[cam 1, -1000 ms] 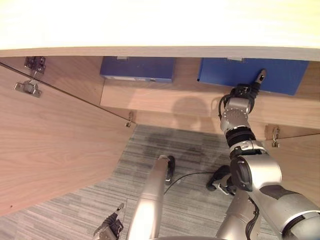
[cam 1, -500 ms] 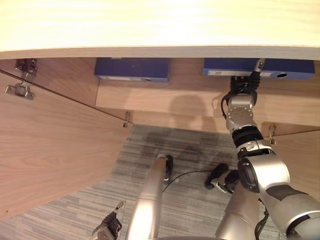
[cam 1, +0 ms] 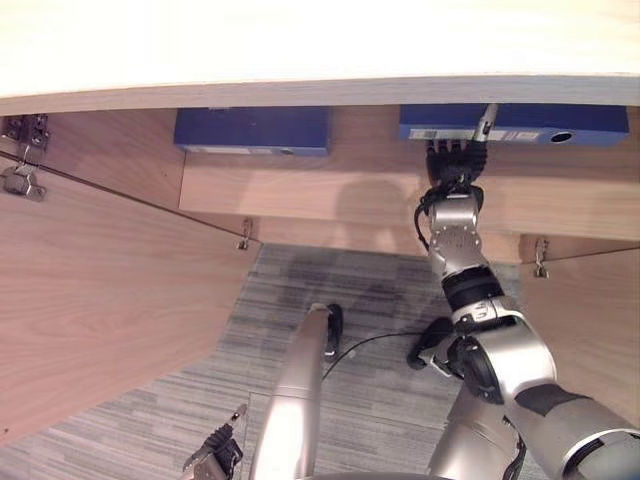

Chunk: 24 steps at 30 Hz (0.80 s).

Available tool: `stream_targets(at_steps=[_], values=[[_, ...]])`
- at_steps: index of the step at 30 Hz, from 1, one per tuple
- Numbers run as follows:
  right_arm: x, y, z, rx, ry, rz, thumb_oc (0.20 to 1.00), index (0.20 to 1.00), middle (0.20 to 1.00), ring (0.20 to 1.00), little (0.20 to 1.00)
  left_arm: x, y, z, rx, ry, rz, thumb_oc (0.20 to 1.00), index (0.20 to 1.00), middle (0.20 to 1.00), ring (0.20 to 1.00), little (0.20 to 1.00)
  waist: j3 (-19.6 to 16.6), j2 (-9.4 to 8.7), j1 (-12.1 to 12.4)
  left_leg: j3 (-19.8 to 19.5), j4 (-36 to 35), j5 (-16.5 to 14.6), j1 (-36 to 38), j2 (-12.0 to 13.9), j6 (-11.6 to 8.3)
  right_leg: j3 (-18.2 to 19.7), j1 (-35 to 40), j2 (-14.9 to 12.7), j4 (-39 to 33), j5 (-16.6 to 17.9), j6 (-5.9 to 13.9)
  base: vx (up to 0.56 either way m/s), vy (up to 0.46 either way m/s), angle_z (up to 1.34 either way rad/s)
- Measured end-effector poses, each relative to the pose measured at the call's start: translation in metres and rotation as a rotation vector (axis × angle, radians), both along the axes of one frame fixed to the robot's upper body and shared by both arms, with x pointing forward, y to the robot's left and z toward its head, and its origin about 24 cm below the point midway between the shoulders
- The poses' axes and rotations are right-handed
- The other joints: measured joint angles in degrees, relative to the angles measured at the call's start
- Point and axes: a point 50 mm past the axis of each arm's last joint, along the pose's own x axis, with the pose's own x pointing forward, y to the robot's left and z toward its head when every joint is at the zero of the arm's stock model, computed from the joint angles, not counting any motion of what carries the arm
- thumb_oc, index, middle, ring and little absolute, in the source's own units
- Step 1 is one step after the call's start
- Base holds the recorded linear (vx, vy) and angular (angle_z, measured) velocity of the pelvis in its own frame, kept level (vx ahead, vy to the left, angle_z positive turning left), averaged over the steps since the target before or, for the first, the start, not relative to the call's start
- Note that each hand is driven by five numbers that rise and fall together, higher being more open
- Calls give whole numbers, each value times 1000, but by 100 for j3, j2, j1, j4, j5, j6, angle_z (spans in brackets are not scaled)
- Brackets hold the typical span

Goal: Put the empty folder in the office cabinet

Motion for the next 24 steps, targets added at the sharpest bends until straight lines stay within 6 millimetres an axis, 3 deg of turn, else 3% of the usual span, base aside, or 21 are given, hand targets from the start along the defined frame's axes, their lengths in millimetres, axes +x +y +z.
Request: stream_targets(at_steps=[8,12,16,17,21,22,24], values=[[-8,-7,-11,-8,-36,-17,1000,1000,1000,1000,1000,1,1,0,-3,-4,5,1000,1000,1000,1000,1000,36,-16,-43,26,19,-35,-1,3,10,30,-16,9,-5,6,0,0,0,0],[-10,-5,2,-256,-97,22,1000,1000,1000,1000,1000,-7,9,-1,7,22,7,1000,1000,1000,1000,1000,102,-73,-188,35,71,-73,-6,33,9,47,-18,38,2,13,4,-1,-3,-3],[-16,-1,0,-330,-125,41,1000,1000,1000,1000,1000,-6,15,1,12,7,33,1000,1000,1000,1000,1000,102,-74,-250,62,60,-87,7,79,23,63,-19,89,-47,31,19,-9,1,-6],[-19,0,-3,-347,-124,45,1000,1000,1000,1000,1000,-5,16,1,13,5,31,1000,1000,1000,1000,1000,102,-74,-283,76,42,-87,23,84,24,68,-13,93,-66,42,15,-14,9,-7],[-31,13,-51,-293,-2,99,1000,1000,1000,1000,1000,-3,13,1,13,3,4,1000,1000,1000,1000,1000,97,-84,-319,192,-169,-78,304,119,13,165,143,178,-257,118,61,-12,21,-10],[-39,18,-71,-257,52,112,1000,1000,1000,1000,1000,-2,13,1,15,3,-3,1000,1000,1000,1000,1000,96,-84,-346,235,-302,-77,458,118,16,174,257,187,-354,128,65,-8,38,-7],[-45,24,-86,-224,91,128,1000,1000,1000,1000,1000,-3,12,1,16,4,-3,1000,1000,1000,1000,1000,96,-83,-354,262,-414,-68,609,117,4,176,383,203,-446,147,81,-3,20,-2]])
